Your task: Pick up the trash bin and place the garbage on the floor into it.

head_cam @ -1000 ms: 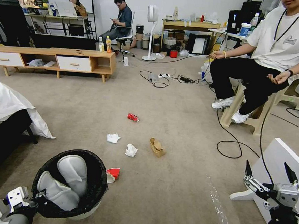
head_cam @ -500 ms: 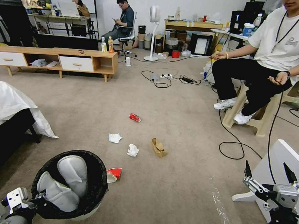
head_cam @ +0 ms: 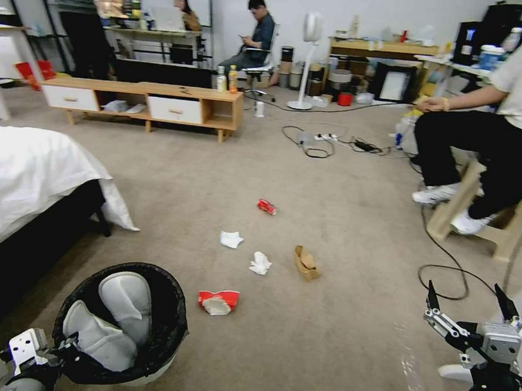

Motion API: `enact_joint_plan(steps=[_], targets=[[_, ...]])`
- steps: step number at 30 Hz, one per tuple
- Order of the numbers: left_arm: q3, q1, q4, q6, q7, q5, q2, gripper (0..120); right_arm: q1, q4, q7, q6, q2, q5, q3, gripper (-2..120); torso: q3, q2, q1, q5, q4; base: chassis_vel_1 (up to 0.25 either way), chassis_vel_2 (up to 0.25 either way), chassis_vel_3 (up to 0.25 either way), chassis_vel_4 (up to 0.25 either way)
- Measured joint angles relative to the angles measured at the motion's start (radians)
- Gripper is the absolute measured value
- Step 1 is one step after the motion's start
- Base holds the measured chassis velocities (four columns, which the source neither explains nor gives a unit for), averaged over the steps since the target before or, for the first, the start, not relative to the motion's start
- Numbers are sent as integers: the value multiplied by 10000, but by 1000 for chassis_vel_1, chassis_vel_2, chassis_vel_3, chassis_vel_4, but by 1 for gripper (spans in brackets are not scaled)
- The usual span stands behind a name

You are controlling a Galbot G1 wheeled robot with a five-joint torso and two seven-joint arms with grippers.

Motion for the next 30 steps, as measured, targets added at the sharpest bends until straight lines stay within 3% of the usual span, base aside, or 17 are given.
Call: enact_joint_plan(steps=[30], targets=[[72, -98, 195, 0, 15, 162, 14, 3, 132, -86, 9, -70, 21, 2, -26, 100, 0, 0, 1, -1, 0, 124, 120, 129, 122]])
